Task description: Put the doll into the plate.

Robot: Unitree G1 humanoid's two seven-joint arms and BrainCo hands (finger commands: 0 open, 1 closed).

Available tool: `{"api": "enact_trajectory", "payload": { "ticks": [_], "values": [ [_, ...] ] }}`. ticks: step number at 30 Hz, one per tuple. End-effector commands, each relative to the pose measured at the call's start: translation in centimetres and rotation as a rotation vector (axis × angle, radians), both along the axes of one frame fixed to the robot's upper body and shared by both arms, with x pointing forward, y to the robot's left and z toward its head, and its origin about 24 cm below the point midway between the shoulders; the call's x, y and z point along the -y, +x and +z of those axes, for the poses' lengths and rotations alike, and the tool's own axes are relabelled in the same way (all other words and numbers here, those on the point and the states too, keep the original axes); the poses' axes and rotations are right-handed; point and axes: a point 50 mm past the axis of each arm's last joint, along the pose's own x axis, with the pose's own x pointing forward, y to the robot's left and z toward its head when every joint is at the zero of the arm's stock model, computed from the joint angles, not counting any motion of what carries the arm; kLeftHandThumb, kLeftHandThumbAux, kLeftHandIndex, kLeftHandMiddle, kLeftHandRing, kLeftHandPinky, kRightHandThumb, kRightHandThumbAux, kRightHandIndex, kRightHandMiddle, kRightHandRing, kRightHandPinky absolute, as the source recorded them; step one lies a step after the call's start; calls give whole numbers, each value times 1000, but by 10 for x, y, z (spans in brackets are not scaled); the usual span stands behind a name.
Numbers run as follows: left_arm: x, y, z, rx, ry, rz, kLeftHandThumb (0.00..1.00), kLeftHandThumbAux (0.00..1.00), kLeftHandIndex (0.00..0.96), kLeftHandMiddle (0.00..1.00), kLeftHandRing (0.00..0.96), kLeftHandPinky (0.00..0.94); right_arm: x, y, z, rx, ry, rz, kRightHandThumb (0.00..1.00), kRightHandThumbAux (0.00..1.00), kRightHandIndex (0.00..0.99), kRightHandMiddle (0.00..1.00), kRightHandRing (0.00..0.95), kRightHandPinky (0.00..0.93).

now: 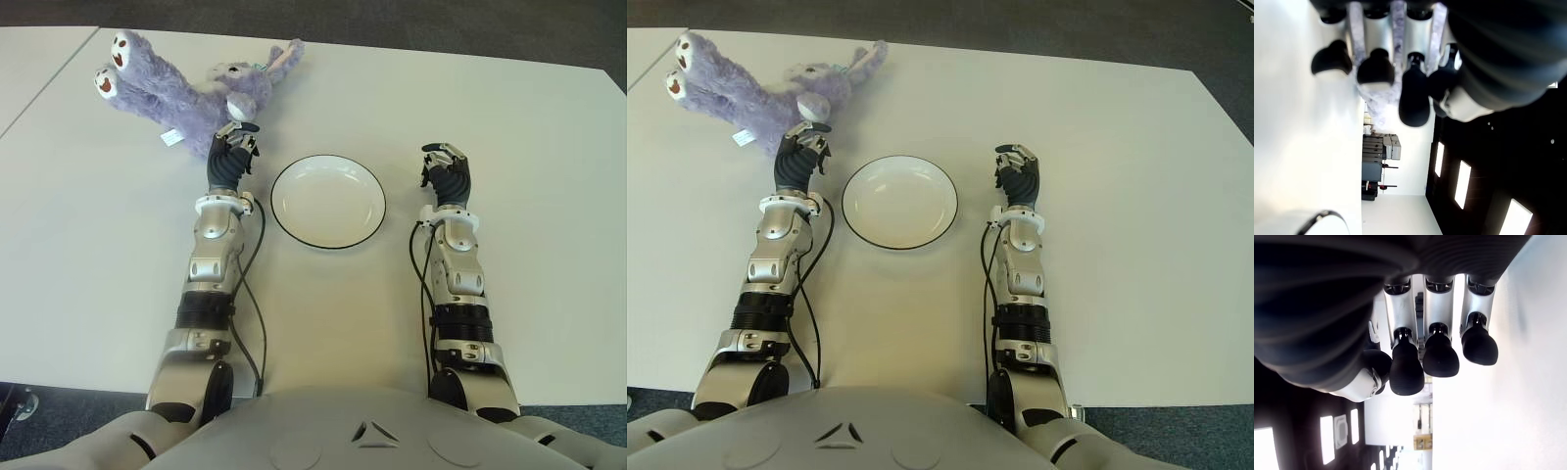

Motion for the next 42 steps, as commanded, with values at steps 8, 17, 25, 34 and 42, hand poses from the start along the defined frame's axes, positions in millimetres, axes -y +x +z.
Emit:
{"api": "enact_trajectory", "payload": {
  "ticks": [8, 17, 25, 34, 42],
  "values": [
    [-1, -6, -13, -53, 4, -3, 719, 701, 443, 855, 848, 849, 0, -5, -13, -59, 10, -9, 715, 714, 441, 782, 781, 759],
    [-1, -6, -13, -45, -2, 4, 720, 701, 444, 852, 846, 846, -1, -5, -14, -61, 21, -4, 715, 714, 441, 783, 782, 770],
    [-2, -6, -11, -1, 37, 5, 721, 701, 444, 854, 851, 857, -2, -4, -13, -55, 23, 0, 715, 714, 442, 787, 783, 776],
    [-2, -6, -10, 44, 85, 9, 721, 701, 444, 862, 866, 868, -2, -4, -14, -62, 20, 2, 715, 714, 442, 791, 789, 760],
    [-3, -9, -11, 101, 184, 10, 718, 704, 444, 854, 872, 876, -2, -5, -17, -66, 23, 4, 714, 714, 441, 782, 784, 751]
  ]
}}
